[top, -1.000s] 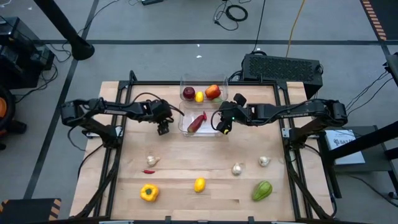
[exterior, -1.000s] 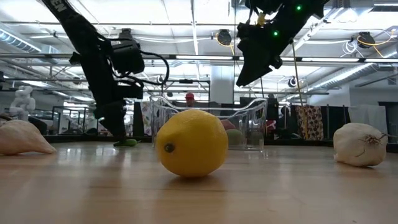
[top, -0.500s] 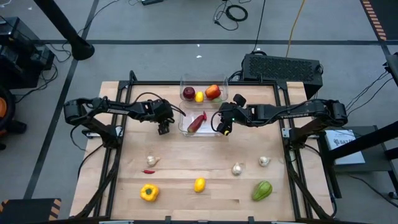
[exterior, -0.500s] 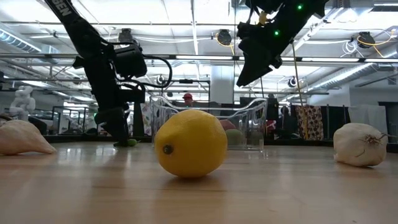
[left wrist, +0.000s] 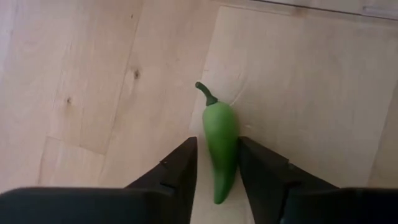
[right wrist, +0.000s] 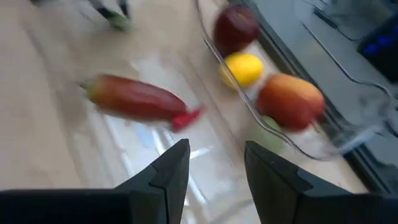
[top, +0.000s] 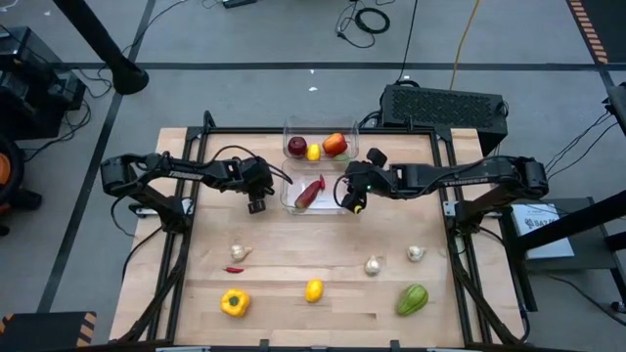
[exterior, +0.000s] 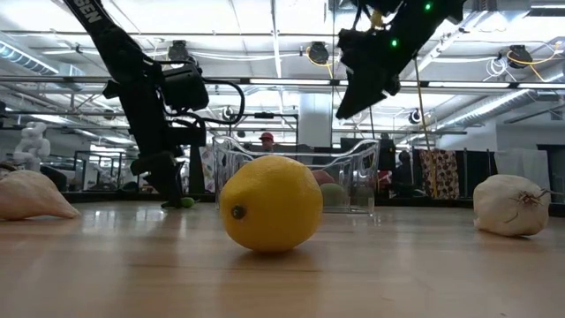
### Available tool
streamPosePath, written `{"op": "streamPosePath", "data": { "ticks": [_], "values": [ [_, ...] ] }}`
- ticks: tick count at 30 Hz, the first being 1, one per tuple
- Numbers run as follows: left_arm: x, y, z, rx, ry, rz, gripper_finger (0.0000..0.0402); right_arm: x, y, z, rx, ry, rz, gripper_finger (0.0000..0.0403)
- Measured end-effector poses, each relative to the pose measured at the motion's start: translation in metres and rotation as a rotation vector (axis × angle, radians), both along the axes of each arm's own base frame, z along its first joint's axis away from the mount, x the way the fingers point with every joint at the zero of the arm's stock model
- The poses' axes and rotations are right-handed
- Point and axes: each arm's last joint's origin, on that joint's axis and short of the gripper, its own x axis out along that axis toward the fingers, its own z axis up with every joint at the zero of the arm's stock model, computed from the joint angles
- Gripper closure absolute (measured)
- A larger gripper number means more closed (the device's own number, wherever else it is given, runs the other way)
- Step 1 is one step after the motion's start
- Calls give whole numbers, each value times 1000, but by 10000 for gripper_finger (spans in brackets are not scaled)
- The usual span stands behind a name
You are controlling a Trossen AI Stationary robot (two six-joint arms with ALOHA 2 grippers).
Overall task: Sort produce into baskets
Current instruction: Put the green chili pepper into the bottom transparent bin
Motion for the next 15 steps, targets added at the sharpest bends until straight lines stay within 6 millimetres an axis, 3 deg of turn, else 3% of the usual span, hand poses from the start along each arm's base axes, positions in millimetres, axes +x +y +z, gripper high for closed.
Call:
{"op": "streamPosePath", "data": {
  "ticks": [7,15],
  "values": [
    [0,0,1,1,-2,4,305,-9,18,30,45,-163,111,257],
    [-4,-2,21,10,-25,40,307,-51,62,51,159,-155,190,257]
  ]
}}
